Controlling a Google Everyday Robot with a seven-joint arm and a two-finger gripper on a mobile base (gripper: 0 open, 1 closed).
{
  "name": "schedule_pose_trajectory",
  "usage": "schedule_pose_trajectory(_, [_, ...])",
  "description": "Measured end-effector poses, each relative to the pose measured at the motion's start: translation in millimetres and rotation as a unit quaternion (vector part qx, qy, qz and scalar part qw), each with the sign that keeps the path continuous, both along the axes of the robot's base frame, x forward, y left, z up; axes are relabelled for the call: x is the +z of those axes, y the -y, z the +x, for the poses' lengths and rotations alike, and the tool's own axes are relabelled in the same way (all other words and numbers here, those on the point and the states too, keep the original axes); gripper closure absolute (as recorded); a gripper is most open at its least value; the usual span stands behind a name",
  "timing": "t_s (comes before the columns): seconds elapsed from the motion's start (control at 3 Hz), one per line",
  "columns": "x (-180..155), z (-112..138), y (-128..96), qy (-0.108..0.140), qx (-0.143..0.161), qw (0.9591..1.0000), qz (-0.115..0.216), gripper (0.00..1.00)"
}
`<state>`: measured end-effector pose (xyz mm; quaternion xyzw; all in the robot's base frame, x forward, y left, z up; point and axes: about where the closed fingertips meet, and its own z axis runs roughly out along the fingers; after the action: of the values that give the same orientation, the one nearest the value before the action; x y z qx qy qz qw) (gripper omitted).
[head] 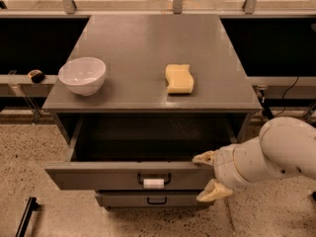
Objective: Open top drawer
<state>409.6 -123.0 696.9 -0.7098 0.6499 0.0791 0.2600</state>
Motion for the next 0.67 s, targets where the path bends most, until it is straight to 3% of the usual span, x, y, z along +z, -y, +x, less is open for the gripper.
schedule_pose_trajectory(0.67, [20,-20,1,-0.001,-0.009,0.9999,0.006,0.32])
